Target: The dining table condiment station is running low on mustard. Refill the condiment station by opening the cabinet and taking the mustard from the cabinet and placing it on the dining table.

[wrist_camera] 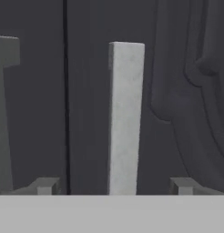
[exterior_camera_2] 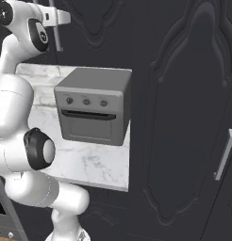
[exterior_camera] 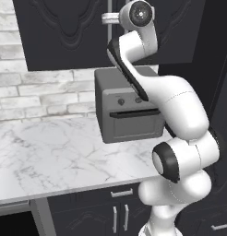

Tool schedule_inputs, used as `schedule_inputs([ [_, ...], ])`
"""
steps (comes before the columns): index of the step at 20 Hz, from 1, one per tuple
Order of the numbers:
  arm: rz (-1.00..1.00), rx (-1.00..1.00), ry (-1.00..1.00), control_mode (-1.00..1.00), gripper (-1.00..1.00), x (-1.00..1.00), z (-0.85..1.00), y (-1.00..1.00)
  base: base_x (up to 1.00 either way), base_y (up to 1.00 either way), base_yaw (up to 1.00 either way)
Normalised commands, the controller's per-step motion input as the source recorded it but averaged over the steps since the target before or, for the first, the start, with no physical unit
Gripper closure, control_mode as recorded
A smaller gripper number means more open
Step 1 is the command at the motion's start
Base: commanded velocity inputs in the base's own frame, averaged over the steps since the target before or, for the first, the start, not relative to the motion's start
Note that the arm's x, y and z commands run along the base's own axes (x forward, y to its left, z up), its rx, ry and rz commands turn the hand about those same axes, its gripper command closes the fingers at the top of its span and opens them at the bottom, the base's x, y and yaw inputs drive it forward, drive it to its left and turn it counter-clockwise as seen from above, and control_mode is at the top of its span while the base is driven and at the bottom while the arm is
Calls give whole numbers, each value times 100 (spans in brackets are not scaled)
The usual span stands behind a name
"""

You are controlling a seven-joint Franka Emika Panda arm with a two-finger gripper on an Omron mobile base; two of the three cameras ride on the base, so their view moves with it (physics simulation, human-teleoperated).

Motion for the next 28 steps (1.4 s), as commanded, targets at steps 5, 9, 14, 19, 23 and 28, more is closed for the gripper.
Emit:
schedule_inputs([
  [5, 0, 0, 5, -100, 100, 37, 0, 3, 0, 0, 0],
  [9, 0, -1, 9, -100, 100, 36, 0, 25, 0, 0, 0],
  [14, 0, -1, 4, -100, 100, 11, -2, 8, 0, 0, 0],
  [19, 0, 0, 1, -100, 100, 33, -14, -6, 0, 0, 0],
  [23, 0, 0, 0, -100, 100, 38, -20, -1, 0, 0, 0],
  [28, 0, 0, 1, -100, 100, 17, -8, 0, 0, 0, 0],
])
